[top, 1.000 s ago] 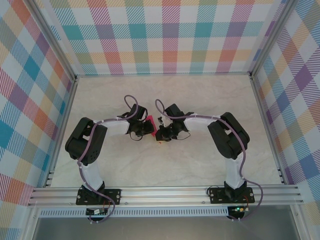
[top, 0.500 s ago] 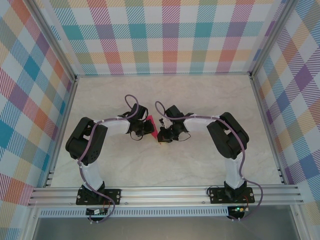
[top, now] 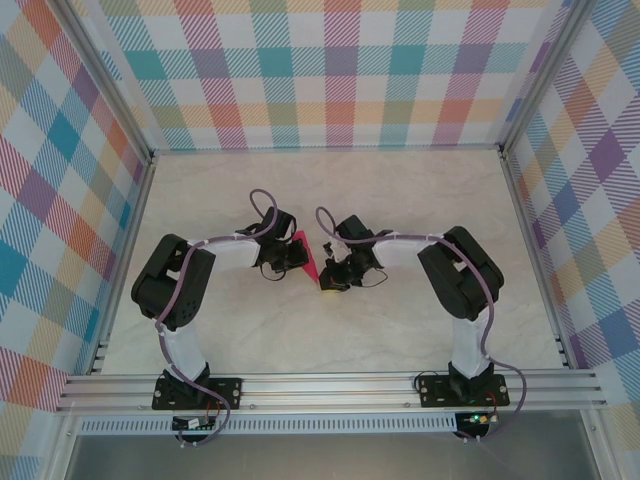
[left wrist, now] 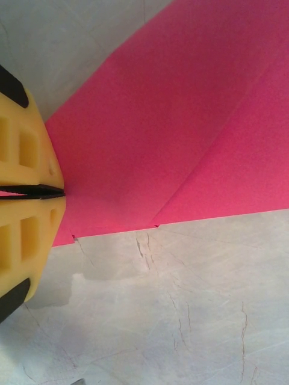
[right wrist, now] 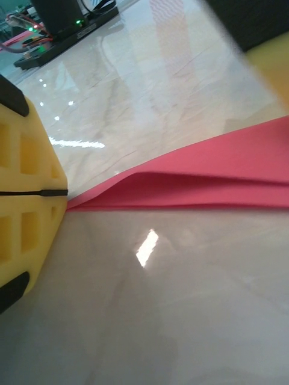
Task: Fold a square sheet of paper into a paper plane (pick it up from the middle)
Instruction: Fold the wing for the fifth time at the center of the table.
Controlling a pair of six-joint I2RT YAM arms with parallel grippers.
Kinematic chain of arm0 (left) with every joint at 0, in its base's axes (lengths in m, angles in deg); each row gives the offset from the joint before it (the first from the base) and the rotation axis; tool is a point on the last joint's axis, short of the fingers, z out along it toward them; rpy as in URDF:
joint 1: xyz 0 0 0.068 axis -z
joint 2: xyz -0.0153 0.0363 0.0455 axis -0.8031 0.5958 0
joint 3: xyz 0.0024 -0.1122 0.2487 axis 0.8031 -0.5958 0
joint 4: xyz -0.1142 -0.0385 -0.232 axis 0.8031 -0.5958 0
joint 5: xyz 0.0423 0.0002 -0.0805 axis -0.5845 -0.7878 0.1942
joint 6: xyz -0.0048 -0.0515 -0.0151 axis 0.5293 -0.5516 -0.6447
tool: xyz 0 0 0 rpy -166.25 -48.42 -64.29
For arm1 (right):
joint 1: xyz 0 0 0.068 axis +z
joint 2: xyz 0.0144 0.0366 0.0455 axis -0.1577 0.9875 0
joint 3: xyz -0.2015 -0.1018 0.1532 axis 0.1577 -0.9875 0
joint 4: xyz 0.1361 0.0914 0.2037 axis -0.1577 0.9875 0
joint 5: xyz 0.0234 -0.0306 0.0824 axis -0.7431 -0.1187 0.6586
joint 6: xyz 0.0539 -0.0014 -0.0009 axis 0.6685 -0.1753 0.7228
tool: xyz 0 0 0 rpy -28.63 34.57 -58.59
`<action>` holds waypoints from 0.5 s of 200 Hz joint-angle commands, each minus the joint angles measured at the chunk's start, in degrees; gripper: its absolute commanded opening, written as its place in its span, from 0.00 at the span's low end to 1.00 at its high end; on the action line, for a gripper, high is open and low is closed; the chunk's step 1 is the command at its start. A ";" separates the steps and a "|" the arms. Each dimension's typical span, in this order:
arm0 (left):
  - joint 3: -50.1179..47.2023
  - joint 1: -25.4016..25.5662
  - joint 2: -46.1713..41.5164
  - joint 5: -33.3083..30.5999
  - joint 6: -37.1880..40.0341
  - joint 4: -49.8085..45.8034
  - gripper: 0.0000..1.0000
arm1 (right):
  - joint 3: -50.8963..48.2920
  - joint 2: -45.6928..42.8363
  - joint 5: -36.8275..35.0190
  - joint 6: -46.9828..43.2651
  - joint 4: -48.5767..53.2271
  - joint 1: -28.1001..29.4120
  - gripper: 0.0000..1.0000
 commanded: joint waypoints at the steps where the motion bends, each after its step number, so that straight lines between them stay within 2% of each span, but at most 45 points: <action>1: -0.51 0.18 3.62 -4.43 0.48 -3.40 0.12 | -2.29 -4.91 0.02 -0.79 4.35 0.24 0.07; 27: -0.50 0.18 3.62 -4.33 0.46 -3.41 0.12 | 0.22 -6.99 -0.95 0.48 2.40 0.24 0.08; 100: -0.16 0.18 3.07 -3.54 0.21 -3.06 0.13 | 9.19 4.06 -1.04 0.99 1.40 0.24 0.08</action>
